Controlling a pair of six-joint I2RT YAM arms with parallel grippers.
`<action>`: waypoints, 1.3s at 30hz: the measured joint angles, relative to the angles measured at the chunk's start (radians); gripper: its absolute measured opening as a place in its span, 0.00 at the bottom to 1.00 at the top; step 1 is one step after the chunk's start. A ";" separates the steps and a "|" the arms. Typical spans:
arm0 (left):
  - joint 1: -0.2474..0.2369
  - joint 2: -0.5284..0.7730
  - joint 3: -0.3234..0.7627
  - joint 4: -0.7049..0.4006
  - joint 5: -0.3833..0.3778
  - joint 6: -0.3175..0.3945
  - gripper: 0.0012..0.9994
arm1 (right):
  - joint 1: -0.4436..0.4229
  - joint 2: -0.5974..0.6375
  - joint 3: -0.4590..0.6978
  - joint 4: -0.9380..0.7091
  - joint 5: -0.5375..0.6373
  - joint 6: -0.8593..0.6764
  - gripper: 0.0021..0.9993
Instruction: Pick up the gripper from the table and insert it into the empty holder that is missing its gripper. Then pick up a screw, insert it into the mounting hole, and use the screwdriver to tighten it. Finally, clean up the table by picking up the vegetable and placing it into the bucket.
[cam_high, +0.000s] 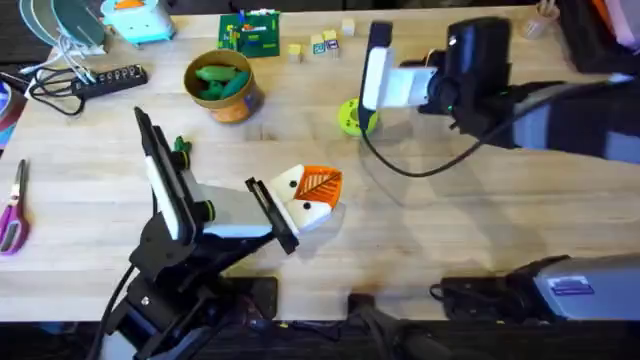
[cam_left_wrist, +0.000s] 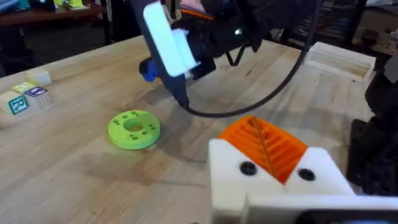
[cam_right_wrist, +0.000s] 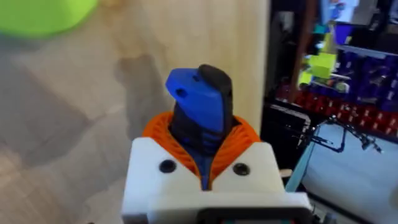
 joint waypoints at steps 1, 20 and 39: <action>0.000 0.000 0.000 0.000 0.000 0.000 0.00 | 0.000 0.029 0.000 0.000 0.008 -0.019 0.02; 0.000 0.000 0.000 0.000 -0.001 0.000 0.00 | 0.021 0.112 0.058 -0.115 0.044 -0.055 0.99; 0.000 0.000 0.000 0.076 -0.050 0.010 0.99 | 0.085 -0.094 0.023 -0.182 0.013 0.813 0.99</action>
